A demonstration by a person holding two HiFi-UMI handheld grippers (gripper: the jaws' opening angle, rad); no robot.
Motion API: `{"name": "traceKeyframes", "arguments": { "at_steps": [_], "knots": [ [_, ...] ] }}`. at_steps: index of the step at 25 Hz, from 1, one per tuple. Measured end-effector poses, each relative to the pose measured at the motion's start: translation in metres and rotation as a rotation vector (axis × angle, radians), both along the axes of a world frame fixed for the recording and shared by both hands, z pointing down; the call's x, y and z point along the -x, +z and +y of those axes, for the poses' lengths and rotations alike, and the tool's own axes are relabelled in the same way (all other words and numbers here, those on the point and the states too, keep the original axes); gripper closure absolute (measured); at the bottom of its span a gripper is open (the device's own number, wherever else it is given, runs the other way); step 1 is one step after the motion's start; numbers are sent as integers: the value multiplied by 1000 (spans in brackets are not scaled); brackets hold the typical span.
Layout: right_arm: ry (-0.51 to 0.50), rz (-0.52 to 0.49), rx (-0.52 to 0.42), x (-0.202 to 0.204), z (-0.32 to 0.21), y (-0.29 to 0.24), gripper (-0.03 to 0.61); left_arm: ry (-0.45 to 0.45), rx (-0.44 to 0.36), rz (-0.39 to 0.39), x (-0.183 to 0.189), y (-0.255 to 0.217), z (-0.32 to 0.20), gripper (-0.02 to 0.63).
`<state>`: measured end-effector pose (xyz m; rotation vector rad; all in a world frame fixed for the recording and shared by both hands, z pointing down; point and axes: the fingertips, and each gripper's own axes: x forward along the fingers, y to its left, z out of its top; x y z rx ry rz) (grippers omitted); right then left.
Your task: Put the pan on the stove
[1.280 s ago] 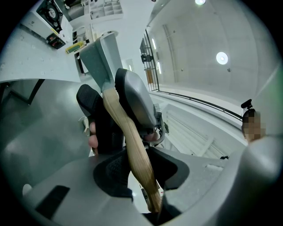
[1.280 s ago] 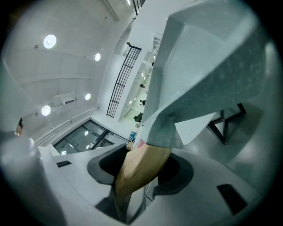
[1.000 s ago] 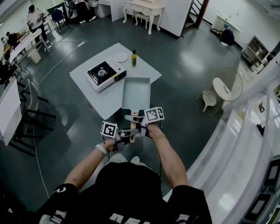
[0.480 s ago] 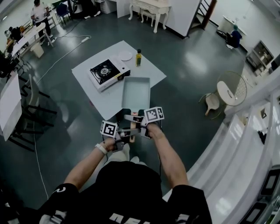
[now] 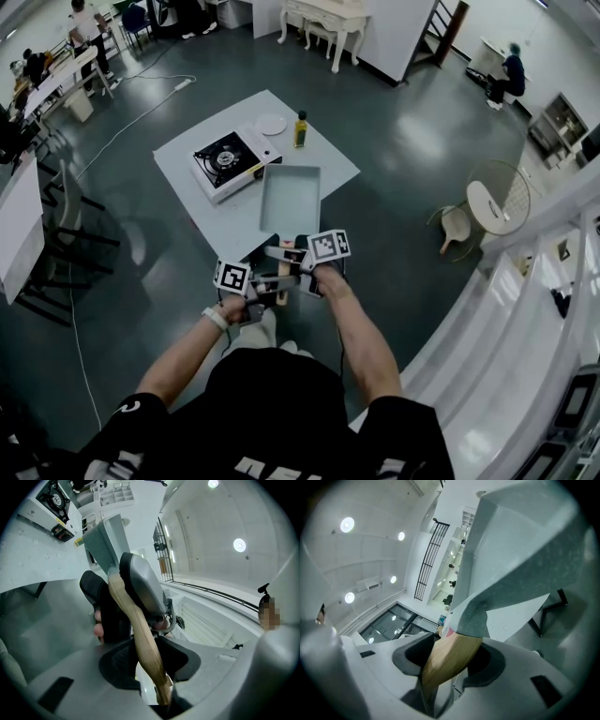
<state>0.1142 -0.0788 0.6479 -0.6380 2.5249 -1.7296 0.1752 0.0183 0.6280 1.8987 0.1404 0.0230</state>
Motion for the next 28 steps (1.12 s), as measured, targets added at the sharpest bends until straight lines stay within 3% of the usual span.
{"name": "traceKeyframes", "arguments": {
  "at_steps": [12,18,28],
  "knots": [
    [-20,-2,13,8,-45,3,390,-14,32,-6,5,6,-47,506],
    [-36,-8,10,12,-75,4,390,-20,-4,2,6,4,-78,506],
    [-67,-2,-10,28,-143,3,388,-39,6,30,18,4,-146,506]
  ]
}}
